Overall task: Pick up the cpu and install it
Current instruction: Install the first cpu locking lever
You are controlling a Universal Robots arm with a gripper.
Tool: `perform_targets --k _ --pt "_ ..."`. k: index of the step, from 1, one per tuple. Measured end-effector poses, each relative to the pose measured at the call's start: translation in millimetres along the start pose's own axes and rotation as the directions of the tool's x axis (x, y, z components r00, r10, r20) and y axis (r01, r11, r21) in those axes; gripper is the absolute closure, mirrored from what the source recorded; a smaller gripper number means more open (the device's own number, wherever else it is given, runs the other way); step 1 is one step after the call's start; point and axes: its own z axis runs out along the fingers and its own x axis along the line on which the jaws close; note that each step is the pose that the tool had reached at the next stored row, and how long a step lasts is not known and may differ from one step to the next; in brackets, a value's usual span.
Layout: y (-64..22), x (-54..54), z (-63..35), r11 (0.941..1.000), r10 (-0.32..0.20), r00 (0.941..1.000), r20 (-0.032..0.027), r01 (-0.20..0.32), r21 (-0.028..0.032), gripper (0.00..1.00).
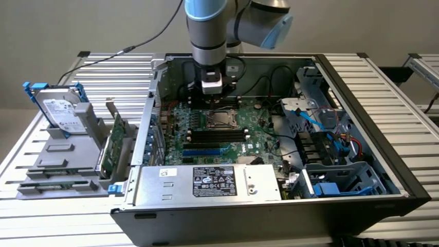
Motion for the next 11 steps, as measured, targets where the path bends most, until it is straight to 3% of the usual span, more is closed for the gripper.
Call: perform_targets --k 11 --pt "0.1 4.3 1.0 1.0000 0.000 1.0000 0.0001 0.000 0.0000 0.89"
